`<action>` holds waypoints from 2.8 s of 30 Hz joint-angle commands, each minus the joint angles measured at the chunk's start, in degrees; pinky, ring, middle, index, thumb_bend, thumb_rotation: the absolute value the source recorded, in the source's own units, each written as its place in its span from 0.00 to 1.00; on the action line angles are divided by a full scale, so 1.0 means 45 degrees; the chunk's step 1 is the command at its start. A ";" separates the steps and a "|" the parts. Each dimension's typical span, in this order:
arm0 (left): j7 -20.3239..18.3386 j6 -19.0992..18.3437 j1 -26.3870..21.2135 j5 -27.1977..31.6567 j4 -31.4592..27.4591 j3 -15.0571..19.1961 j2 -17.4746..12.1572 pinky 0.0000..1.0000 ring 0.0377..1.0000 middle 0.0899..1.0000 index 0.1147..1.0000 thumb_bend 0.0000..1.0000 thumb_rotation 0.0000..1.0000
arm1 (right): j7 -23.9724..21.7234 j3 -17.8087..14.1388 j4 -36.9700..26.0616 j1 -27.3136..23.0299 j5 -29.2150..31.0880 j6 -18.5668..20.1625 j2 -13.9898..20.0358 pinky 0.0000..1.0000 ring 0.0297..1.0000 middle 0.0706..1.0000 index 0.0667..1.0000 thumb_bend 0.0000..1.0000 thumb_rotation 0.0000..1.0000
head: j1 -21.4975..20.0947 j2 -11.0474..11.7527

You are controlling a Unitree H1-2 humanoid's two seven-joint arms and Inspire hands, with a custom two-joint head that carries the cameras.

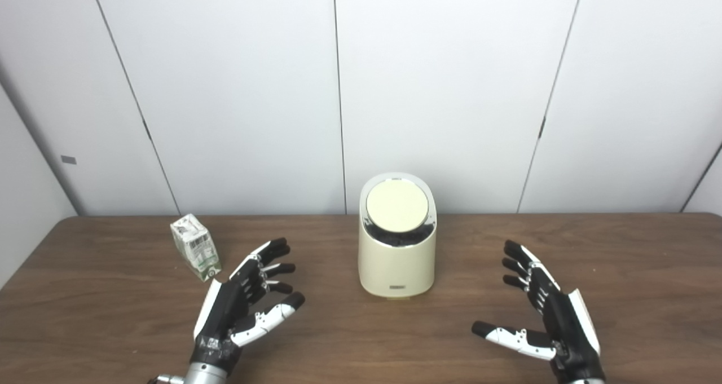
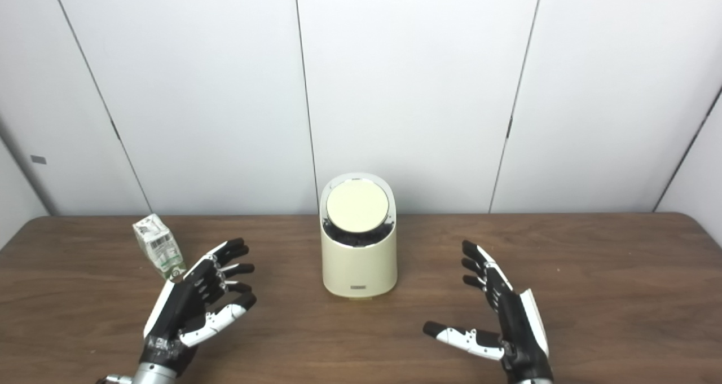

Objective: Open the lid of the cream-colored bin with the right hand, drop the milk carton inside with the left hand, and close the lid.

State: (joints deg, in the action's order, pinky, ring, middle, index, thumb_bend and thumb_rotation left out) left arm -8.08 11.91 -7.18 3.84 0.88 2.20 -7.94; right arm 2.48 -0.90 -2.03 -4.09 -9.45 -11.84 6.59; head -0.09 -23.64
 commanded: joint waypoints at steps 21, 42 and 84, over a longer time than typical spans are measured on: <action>0.0017 0.0508 -0.0346 0.0034 -0.0103 0.0022 -0.0106 0.60 0.73 0.79 0.87 0.72 0.27 | -0.0074 0.0020 -0.0425 -0.0277 0.0081 -0.0392 0.0024 0.78 0.85 0.89 0.87 0.80 0.24 | -0.0014 0.0062; -0.0040 0.0601 -0.0538 -0.0001 0.0189 -0.0051 -0.0165 0.60 0.74 0.80 0.84 0.72 0.27 | -0.0240 0.0182 -0.0853 -0.1577 -0.0758 0.0416 0.0426 0.73 0.83 0.88 0.88 0.80 0.32 | -0.0180 0.0160; 0.0003 0.0655 -0.0579 -0.0051 0.0350 -0.0186 -0.0047 0.61 0.74 0.81 0.86 0.71 0.25 | -0.0933 0.1572 0.0703 -0.6963 -0.2886 0.5731 0.0567 0.74 0.87 0.92 0.94 0.82 0.35 | -0.0181 0.0153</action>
State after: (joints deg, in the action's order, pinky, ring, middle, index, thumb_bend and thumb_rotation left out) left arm -8.02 12.36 -7.60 3.34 3.19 1.33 -7.95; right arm -1.91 6.03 1.70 -31.63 -21.77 14.09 9.07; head -0.88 -22.94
